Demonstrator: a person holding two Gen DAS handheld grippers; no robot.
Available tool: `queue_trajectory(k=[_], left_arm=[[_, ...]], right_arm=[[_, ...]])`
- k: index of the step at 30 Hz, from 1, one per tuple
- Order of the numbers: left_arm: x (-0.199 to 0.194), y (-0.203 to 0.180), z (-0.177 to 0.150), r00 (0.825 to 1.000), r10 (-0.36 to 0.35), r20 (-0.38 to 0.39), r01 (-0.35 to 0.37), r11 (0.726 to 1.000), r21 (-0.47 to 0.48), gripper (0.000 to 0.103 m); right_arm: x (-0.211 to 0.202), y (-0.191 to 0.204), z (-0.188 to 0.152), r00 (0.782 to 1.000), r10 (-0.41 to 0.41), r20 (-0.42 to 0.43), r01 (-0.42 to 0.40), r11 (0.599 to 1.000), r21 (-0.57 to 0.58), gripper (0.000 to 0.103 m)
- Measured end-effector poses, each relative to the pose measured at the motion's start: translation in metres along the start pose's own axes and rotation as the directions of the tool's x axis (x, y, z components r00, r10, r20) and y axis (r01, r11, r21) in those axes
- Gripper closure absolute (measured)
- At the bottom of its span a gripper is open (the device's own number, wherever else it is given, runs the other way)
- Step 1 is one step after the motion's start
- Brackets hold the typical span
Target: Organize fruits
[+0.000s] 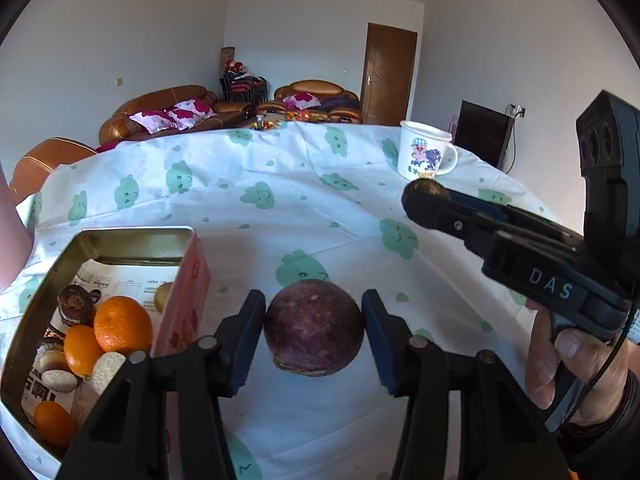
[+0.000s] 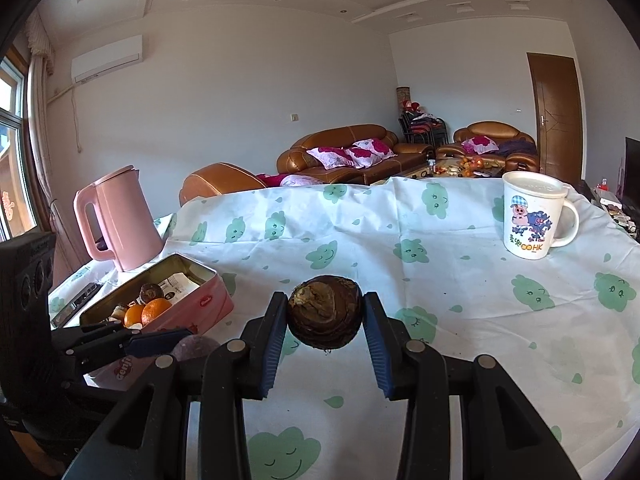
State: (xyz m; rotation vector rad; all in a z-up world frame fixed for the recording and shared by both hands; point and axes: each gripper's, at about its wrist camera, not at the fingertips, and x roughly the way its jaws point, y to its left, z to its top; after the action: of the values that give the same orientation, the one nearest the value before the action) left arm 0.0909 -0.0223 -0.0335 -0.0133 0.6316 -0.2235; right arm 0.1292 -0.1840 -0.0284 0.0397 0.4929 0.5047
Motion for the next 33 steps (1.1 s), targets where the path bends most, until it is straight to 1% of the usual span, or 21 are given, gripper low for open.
queue_trajectory(k=[4, 7, 9, 13, 16, 23, 28, 33], left_arm=[[-0.029, 0.024, 0.008, 0.992, 0.075, 0.097, -0.072, 0.997, -0.029, 0.051], [-0.047, 0.05, 0.012, 0.979, 0.148, 0.142, -0.141, 0.988, -0.057, 0.051], [-0.055, 0.069, 0.012, 0.971, 0.186, 0.152, -0.175, 0.981, -0.086, 0.051], [-0.066, 0.104, 0.006, 0.957, 0.254, 0.141, -0.234, 0.962, -0.143, 0.051], [-0.07, 0.12, -0.003, 0.954, 0.273, 0.127, -0.25, 0.953, -0.168, 0.051], [-0.073, 0.136, -0.021, 0.953, 0.288, 0.096, -0.267, 0.945, -0.19, 0.051], [-0.069, 0.138, -0.028, 0.956, 0.283, 0.072, -0.266, 0.945, -0.191, 0.051], [-0.064, 0.136, -0.032, 0.962, 0.27, 0.048, -0.258, 0.949, -0.182, 0.051]], right_arm=[[0.007, 0.018, 0.009, 0.999, 0.045, -0.009, -0.045, 0.999, -0.019, 0.063], [0.014, 0.035, 0.019, 0.997, 0.076, -0.01, -0.076, 0.996, -0.043, 0.063], [0.02, 0.048, 0.026, 0.995, 0.101, -0.011, -0.102, 0.993, -0.06, 0.063], [0.037, 0.071, 0.036, 0.99, 0.141, -0.028, -0.142, 0.987, -0.076, 0.063], [0.052, 0.089, 0.04, 0.985, 0.163, -0.05, -0.167, 0.982, -0.089, 0.063], [0.087, 0.127, 0.037, 0.976, 0.181, -0.122, -0.197, 0.971, -0.135, 0.063], [0.111, 0.139, 0.029, 0.966, 0.183, -0.18, -0.209, 0.968, -0.137, 0.063], [0.123, 0.148, 0.02, 0.958, 0.178, -0.226, -0.215, 0.965, -0.153, 0.063]])
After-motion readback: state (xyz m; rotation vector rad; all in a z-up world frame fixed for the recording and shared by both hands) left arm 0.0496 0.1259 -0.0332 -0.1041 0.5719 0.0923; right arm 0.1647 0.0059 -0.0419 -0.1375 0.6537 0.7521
